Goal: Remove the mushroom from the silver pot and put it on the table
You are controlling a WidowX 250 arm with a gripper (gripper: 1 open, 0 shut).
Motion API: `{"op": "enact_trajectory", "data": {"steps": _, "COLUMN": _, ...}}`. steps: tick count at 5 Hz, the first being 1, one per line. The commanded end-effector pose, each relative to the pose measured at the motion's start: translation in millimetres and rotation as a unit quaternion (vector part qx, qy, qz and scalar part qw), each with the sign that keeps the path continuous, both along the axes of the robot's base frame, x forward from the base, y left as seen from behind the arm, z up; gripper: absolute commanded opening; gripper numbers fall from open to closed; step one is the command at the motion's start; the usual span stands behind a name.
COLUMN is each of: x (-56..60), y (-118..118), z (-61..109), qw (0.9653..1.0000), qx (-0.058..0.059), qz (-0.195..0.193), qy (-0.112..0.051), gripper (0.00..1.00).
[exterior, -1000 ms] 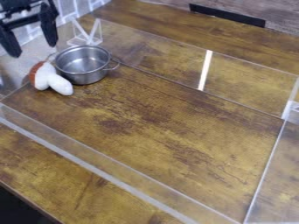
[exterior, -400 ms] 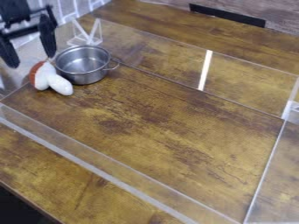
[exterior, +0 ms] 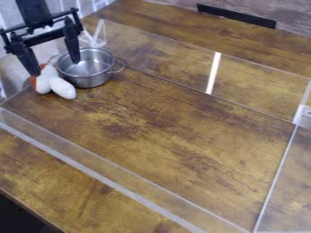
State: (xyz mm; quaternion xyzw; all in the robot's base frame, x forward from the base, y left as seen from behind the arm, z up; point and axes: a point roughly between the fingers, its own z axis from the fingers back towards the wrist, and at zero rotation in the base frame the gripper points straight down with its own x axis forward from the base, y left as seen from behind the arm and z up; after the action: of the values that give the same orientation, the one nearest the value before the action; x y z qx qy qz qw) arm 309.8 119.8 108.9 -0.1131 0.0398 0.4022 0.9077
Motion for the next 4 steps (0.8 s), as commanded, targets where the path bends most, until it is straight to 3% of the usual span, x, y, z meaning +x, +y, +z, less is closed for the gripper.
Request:
{"op": "enact_trajectory", "data": {"steps": 1, "x": 14.5, "y": 2, "z": 23.0, "qw": 0.9990, "qx": 0.016, "qz": 0.024, "qy": -0.034, "gripper": 1.00}}
{"op": "enact_trajectory", "data": {"steps": 3, "x": 45.4, "y": 27, "z": 33.1, "qw": 0.9989, "qx": 0.008, "qz": -0.019, "qy": -0.042, "gripper": 1.00}}
{"op": "enact_trajectory", "data": {"steps": 4, "x": 49.5, "y": 23, "z": 30.9, "qw": 0.9985, "qx": 0.008, "qz": -0.031, "qy": -0.045, "gripper": 1.00}}
